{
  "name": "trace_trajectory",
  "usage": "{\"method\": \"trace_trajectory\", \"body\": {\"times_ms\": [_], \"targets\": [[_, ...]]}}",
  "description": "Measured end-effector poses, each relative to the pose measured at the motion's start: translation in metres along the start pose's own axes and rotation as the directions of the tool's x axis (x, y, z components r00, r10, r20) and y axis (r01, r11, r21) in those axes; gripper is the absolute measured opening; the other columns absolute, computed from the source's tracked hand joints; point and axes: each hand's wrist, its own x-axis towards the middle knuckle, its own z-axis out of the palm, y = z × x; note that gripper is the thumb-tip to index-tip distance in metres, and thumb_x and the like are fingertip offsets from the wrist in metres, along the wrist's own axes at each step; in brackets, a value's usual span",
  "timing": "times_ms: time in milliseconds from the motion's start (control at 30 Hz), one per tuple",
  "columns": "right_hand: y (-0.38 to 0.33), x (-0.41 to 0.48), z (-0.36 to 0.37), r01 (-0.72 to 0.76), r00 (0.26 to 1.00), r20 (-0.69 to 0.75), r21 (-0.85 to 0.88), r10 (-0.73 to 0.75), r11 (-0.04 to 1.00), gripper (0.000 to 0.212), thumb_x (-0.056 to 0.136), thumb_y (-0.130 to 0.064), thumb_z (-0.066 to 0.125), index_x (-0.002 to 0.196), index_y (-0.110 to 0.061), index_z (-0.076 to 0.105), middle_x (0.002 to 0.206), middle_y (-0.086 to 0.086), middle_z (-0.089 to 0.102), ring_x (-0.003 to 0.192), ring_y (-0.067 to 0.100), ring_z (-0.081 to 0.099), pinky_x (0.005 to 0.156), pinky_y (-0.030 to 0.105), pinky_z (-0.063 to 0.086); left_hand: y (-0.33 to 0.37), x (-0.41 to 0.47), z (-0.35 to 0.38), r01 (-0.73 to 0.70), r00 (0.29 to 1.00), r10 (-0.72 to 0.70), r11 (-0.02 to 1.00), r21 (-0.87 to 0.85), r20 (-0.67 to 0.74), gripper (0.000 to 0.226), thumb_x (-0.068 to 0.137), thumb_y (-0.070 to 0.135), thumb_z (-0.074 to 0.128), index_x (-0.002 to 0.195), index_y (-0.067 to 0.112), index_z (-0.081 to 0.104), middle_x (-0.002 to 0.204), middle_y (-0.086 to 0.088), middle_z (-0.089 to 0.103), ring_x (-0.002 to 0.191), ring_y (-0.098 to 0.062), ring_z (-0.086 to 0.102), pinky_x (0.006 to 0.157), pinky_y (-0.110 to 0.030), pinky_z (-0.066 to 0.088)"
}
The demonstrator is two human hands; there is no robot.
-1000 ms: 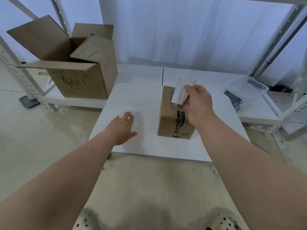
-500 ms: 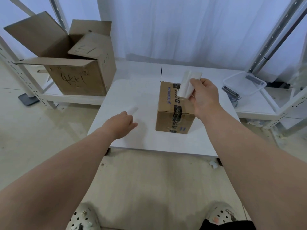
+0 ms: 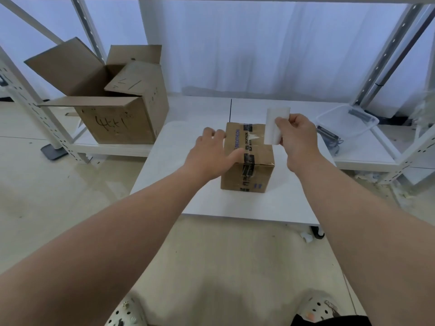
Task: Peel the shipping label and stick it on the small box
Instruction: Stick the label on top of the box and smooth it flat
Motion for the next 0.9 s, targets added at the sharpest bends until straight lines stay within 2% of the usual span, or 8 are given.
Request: {"method": "trace_trajectory", "body": {"times_ms": [100, 233, 400, 500, 633, 733, 800, 900], "targets": [[-0.001, 0.005, -0.012, 0.084, 0.996, -0.022, -0.069, -0.086, 0.994, 0.008, 0.089, -0.015, 0.056, 0.081, -0.018, 0.054, 0.076, -0.006, 0.053, 0.069, 0.009, 0.048, 0.063, 0.02, 0.041, 0.032, 0.012, 0.01, 0.066, 0.994, -0.074, 0.993, 0.099, 0.077, 0.083, 0.082, 0.069, 0.043, 0.142, 0.014, 0.029, 0.145, -0.011, 0.027, 0.132, -0.032, 0.029, 0.101, -0.046, 0.035], [0.004, 0.01, -0.027, 0.122, 0.99, -0.058, -0.126, -0.13, 0.984, 0.003, 0.089, -0.015, 0.056, 0.09, -0.013, 0.055, 0.076, -0.005, 0.051, 0.066, 0.005, 0.045, 0.057, 0.016, 0.038, 0.062, 0.031, 0.027, 0.196, 0.959, -0.229, 0.961, 0.195, 0.167, 0.106, 0.072, 0.084, 0.037, 0.146, 0.01, 0.022, 0.149, -0.015, 0.025, 0.134, -0.034, 0.026, 0.102, -0.049, 0.031], [0.007, 0.011, -0.035, 0.131, 0.986, -0.082, -0.172, -0.147, 0.976, 0.009, 0.089, -0.015, 0.055, 0.096, -0.01, 0.058, 0.083, -0.001, 0.053, 0.065, 0.006, 0.045, 0.053, 0.012, 0.039, 0.066, 0.037, 0.043, 0.248, 0.898, -0.338, 0.918, 0.308, 0.282, 0.125, 0.065, 0.089, 0.039, 0.149, 0.002, 0.009, 0.155, -0.026, 0.006, 0.143, -0.04, 0.005, 0.111, -0.061, 0.015], [0.009, 0.004, -0.033, 0.13, 0.988, -0.055, -0.193, -0.143, 0.973, 0.012, 0.089, -0.015, 0.055, 0.097, -0.007, 0.059, 0.081, 0.0, 0.053, 0.071, 0.011, 0.046, 0.055, 0.016, 0.039, 0.053, 0.036, 0.039, 0.271, 0.899, -0.337, 0.93, 0.249, 0.28, 0.121, 0.066, 0.082, 0.052, 0.151, 0.011, 0.001, 0.157, -0.02, -0.001, 0.143, -0.042, 0.003, 0.112, -0.063, 0.014], [0.011, -0.007, -0.028, 0.13, 0.991, -0.001, -0.208, -0.133, 0.969, 0.009, 0.089, -0.015, 0.056, 0.095, -0.009, 0.058, 0.088, 0.005, 0.056, 0.076, 0.015, 0.049, 0.059, 0.021, 0.04, 0.03, 0.028, 0.023, 0.251, 0.892, -0.3, 0.951, 0.182, 0.338, 0.115, 0.066, 0.077, 0.056, 0.151, 0.027, -0.003, 0.157, -0.006, 0.003, 0.14, -0.041, 0.015, 0.111, -0.054, 0.024], [0.006, -0.012, -0.024, 0.16, 0.987, 0.024, -0.216, -0.158, 0.963, 0.004, 0.088, -0.015, 0.057, 0.09, -0.012, 0.056, 0.087, 0.007, 0.056, 0.076, 0.016, 0.049, 0.06, 0.023, 0.04, 0.012, 0.018, 0.018, 0.28, 0.911, -0.27, 0.96, 0.015, 0.313, 0.107, 0.064, 0.073, 0.058, 0.149, 0.037, 0.004, 0.153, -0.001, 0.01, 0.136, -0.04, 0.022, 0.109, -0.05, 0.03], [0.003, -0.015, -0.023, 0.168, 0.986, 0.03, -0.211, -0.166, 0.963, 0.004, 0.088, -0.016, 0.057, 0.089, -0.012, 0.055, 0.087, 0.007, 0.056, 0.077, 0.016, 0.049, 0.061, 0.024, 0.04, 0.003, 0.008, 0.013, 0.354, 0.908, -0.271, 0.904, -0.241, 0.318, 0.1, 0.063, 0.072, 0.059, 0.146, 0.039, 0.015, 0.144, -0.001, 0.022, 0.127, -0.037, 0.036, 0.102, -0.046, 0.039], [-0.003, -0.02, -0.019, 0.163, 0.987, 0.043, -0.204, -0.158, 0.965, 0.004, 0.088, -0.015, 0.056, 0.091, -0.012, 0.054, 0.089, 0.006, 0.056, 0.077, 0.016, 0.049, 0.06, 0.022, 0.04, 0.001, -0.013, 0.006, 0.501, 0.862, -0.282, 0.599, -0.624, 0.421, 0.071, 0.076, 0.065, 0.054, 0.134, 0.029, 0.038, 0.119, -0.001, 0.053, 0.098, -0.021, 0.057, 0.073, -0.032, 0.049]]}}
